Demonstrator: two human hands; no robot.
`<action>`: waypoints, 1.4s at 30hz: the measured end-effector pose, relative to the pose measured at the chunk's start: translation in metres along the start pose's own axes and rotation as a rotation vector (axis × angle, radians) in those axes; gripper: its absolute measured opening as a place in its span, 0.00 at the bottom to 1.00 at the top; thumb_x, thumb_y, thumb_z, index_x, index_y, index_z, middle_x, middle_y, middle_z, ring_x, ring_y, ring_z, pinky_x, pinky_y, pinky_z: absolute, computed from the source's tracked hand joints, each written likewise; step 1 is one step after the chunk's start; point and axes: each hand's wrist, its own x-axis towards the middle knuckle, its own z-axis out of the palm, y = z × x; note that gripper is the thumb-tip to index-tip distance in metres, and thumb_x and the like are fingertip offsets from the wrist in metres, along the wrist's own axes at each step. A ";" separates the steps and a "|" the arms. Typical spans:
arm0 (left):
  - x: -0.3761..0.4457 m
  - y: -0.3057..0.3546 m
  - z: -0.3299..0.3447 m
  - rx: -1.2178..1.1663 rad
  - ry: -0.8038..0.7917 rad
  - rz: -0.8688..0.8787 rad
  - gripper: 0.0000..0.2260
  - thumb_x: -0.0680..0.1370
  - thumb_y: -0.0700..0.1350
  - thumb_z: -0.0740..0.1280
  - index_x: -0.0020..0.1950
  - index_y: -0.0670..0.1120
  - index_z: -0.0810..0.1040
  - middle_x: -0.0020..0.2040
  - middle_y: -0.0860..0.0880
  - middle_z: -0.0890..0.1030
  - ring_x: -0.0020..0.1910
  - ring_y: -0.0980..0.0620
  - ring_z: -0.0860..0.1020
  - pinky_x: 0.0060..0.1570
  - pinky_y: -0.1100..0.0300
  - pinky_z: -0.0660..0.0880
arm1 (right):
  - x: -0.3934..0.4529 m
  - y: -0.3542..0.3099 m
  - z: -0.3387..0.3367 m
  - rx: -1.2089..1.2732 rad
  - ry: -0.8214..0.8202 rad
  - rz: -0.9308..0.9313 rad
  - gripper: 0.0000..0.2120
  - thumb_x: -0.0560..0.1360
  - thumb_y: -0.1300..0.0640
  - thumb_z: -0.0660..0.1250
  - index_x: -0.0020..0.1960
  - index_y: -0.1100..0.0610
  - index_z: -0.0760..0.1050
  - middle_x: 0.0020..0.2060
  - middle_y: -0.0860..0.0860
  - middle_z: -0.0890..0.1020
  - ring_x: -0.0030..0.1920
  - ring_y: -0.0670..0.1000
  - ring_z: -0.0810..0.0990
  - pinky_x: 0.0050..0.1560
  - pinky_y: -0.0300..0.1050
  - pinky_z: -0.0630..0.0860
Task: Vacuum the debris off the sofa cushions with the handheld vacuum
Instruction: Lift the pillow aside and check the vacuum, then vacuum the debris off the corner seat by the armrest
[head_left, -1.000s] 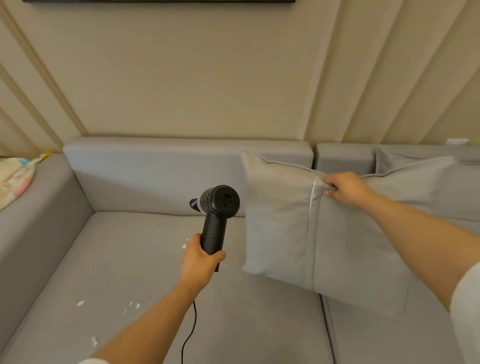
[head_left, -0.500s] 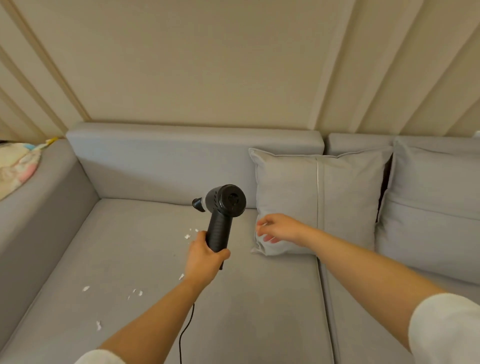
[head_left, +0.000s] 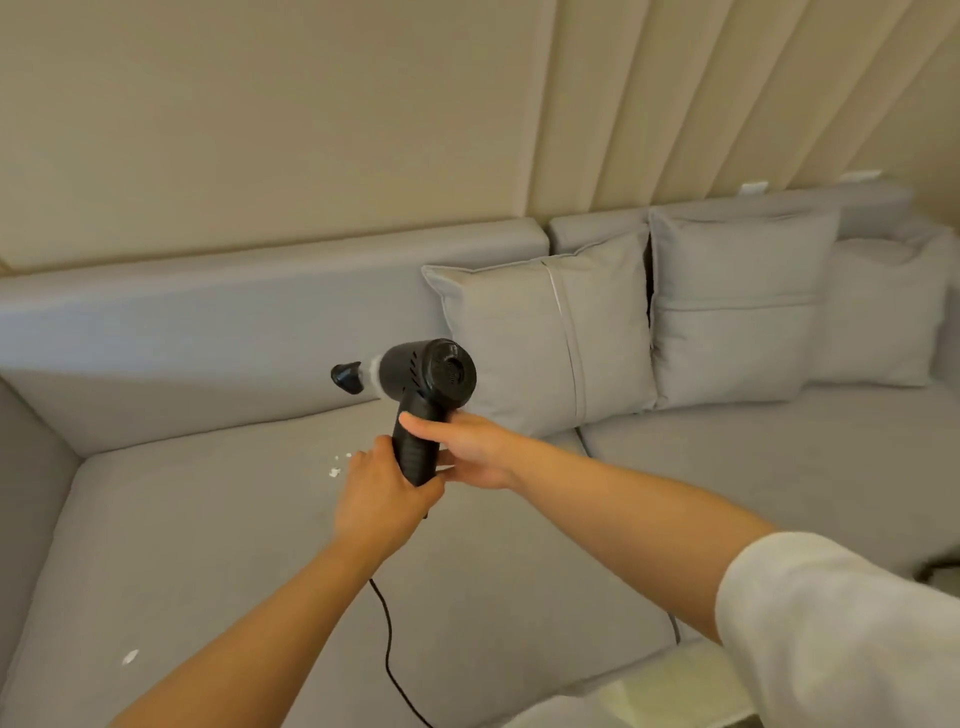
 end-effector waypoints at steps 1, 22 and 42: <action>-0.002 -0.003 -0.005 0.012 -0.018 0.029 0.17 0.68 0.53 0.71 0.48 0.49 0.67 0.39 0.51 0.70 0.34 0.55 0.73 0.27 0.63 0.67 | -0.002 0.001 0.009 0.028 0.039 -0.009 0.13 0.74 0.52 0.66 0.57 0.51 0.71 0.54 0.52 0.78 0.55 0.52 0.77 0.56 0.48 0.74; -0.068 -0.192 -0.094 0.100 -0.320 -0.346 0.16 0.81 0.51 0.57 0.34 0.50 0.72 0.31 0.52 0.68 0.28 0.55 0.66 0.30 0.64 0.62 | 0.048 0.030 -0.007 -0.234 0.494 0.075 0.14 0.70 0.59 0.70 0.52 0.63 0.73 0.40 0.60 0.78 0.37 0.56 0.77 0.36 0.45 0.75; -0.178 -0.325 -0.140 -0.157 0.116 -0.613 0.13 0.81 0.50 0.56 0.42 0.46 0.73 0.30 0.52 0.69 0.29 0.55 0.67 0.31 0.63 0.63 | 0.136 0.081 0.212 -0.777 -0.090 0.166 0.11 0.69 0.53 0.71 0.48 0.52 0.71 0.46 0.60 0.80 0.48 0.61 0.80 0.49 0.53 0.79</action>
